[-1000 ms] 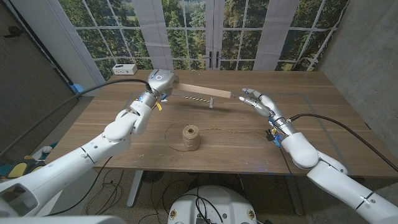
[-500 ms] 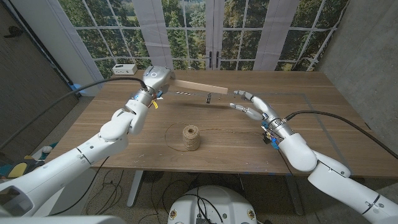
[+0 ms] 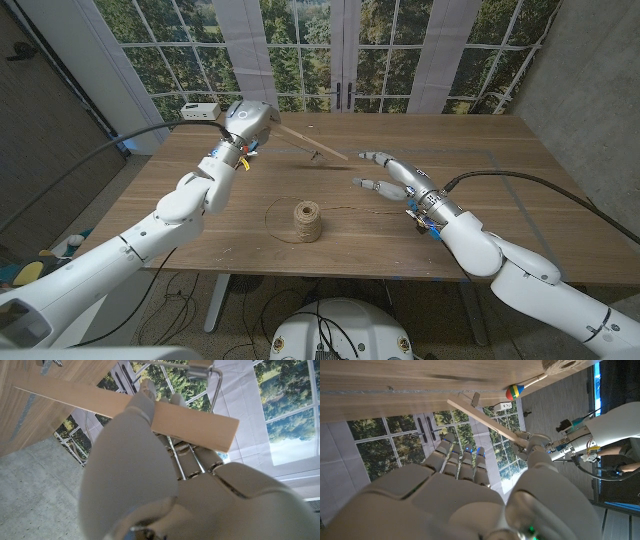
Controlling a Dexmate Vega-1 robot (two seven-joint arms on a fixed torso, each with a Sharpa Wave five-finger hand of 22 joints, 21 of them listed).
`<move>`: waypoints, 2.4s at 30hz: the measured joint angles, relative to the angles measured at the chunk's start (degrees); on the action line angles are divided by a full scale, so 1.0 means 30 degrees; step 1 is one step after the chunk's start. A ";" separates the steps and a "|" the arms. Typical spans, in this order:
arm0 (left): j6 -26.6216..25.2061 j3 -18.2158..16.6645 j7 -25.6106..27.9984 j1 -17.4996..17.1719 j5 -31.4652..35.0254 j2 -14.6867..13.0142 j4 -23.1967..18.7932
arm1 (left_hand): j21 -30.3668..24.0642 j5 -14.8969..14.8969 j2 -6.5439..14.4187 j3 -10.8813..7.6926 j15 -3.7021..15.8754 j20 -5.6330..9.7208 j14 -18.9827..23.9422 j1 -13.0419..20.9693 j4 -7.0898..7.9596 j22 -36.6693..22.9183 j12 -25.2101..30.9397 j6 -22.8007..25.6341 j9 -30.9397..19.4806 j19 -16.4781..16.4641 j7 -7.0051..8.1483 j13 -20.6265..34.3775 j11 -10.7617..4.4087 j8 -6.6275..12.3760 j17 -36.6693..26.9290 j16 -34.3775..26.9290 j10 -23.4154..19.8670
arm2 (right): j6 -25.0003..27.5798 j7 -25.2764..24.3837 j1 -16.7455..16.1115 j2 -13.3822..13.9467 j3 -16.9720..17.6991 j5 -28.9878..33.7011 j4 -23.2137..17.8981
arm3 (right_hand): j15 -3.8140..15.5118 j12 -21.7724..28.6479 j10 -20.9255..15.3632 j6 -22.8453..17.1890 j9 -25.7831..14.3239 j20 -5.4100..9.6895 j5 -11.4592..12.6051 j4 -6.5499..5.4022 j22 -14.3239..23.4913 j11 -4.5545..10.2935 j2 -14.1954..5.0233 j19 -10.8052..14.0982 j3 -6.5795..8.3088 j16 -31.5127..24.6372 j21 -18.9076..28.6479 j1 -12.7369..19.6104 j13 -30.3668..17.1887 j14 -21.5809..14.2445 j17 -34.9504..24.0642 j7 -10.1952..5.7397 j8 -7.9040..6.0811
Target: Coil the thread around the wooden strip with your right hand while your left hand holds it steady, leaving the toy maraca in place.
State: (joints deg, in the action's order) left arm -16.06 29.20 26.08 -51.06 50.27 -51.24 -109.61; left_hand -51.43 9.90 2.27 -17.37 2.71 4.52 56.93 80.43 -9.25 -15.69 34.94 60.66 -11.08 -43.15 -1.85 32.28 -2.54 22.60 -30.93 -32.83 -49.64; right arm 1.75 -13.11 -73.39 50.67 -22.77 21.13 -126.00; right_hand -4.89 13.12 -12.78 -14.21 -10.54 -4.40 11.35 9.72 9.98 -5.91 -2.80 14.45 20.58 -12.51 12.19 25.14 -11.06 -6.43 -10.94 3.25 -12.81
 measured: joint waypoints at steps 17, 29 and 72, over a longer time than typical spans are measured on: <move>0.1857 -0.1377 0.1926 -0.0979 -0.3547 0.0817 0.0605 | -0.1801 -0.0015 0.0036 0.0015 -0.0054 0.0237 0.0538 0.0169 0.0023 0.0484 -0.0243 -0.0225 -0.0473 -0.1014 -0.1095 0.0830 0.0590 -0.0594 -0.0108 0.0096 0.0454 | 0.1077 0.0757 0.0639 0.0102 -0.0804 0.1434 -0.0672 | -0.0001 -0.0104 -0.0001 -0.0001 0.0001 0.0103 -0.0113 -0.0001 -0.0001 -0.0003 0.0101 0.0102 -0.0001 0.0089 0.0000 0.0101 -0.0096 -0.0001 -0.0001 0.0002 0.0000; 0.3681 -0.2608 0.1746 -0.1482 -0.8225 0.1664 0.1280 | -0.2993 0.0543 0.0869 0.0085 -0.0022 0.0438 0.0639 -0.0661 0.0103 0.1260 -0.0778 -0.3095 -0.2350 -0.1559 -0.1080 0.0979 0.1006 -0.0630 -0.0552 0.0236 0.0156 | 0.1632 0.1068 0.0977 -0.0029 -0.1251 0.2064 -0.0878 | 0.0070 -0.0104 -0.0002 -0.0002 0.0002 0.0102 -0.0111 -0.0082 -0.0001 -0.0005 0.0100 0.0100 -0.0082 0.0089 0.0000 0.0101 -0.0095 -0.0075 -0.0001 0.0003 0.0146; 0.4489 -0.2318 -0.6764 0.1540 -1.4061 -0.0564 0.1076 | -0.7630 0.4268 0.0571 -0.0547 -0.0089 0.0746 0.0980 -0.2556 -0.0326 -0.0908 0.1425 -0.2659 -0.6447 -0.2598 -0.0618 0.2893 0.0669 -0.0597 -0.6903 -0.1989 -0.0687 | 0.2637 0.4525 0.2421 0.0077 -0.3353 0.4363 -0.2233 | 0.0544 -0.0638 0.1405 0.1644 -0.0093 -0.0065 0.0116 -0.0100 0.0096 0.0640 0.0428 0.0484 -0.0256 -0.0065 0.0000 0.1142 -0.0088 -0.0905 -0.0044 -0.0880 0.0680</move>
State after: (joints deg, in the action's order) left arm -2.59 22.25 5.79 -46.44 8.09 -52.94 -106.39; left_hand -74.32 22.70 3.98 -19.01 2.44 6.75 59.87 72.76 -10.23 -18.41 39.21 52.69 -30.42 -50.94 -3.71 40.96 -0.54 20.80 -51.64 -38.80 -51.70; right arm 9.66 0.46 -66.13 50.91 -32.83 34.22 -132.70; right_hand -3.26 11.21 -8.56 -9.28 -10.82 -4.60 11.70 9.42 10.27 -3.99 -1.51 15.91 19.81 -12.71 12.19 28.56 -11.32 -9.14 -11.07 0.61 -10.78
